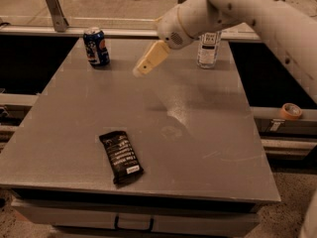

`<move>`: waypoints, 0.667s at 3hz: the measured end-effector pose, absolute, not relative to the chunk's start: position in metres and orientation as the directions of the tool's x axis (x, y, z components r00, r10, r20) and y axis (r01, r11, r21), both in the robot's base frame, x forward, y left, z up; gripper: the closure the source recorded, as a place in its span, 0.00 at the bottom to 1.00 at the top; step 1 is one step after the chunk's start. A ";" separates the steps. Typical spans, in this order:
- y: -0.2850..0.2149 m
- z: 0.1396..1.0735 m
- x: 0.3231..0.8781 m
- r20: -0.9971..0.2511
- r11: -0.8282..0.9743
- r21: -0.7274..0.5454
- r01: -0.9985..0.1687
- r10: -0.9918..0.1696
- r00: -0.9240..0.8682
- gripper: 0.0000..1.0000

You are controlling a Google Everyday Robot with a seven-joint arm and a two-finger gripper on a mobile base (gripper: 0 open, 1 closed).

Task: Pick pepsi can

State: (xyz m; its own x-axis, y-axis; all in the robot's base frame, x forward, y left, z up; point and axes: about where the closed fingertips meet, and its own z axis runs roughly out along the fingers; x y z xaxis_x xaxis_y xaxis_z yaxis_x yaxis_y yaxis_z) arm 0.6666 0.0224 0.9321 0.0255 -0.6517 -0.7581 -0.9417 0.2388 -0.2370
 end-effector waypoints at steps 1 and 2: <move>0.074 0.921 0.699 -0.822 0.270 -0.196 -0.943 -0.569 0.008 0.00; 0.116 0.908 0.731 -0.875 0.309 -0.145 -0.940 -0.484 -0.024 0.00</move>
Offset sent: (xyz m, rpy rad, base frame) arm 0.1080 0.1407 -0.0375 0.3361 0.0614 -0.0735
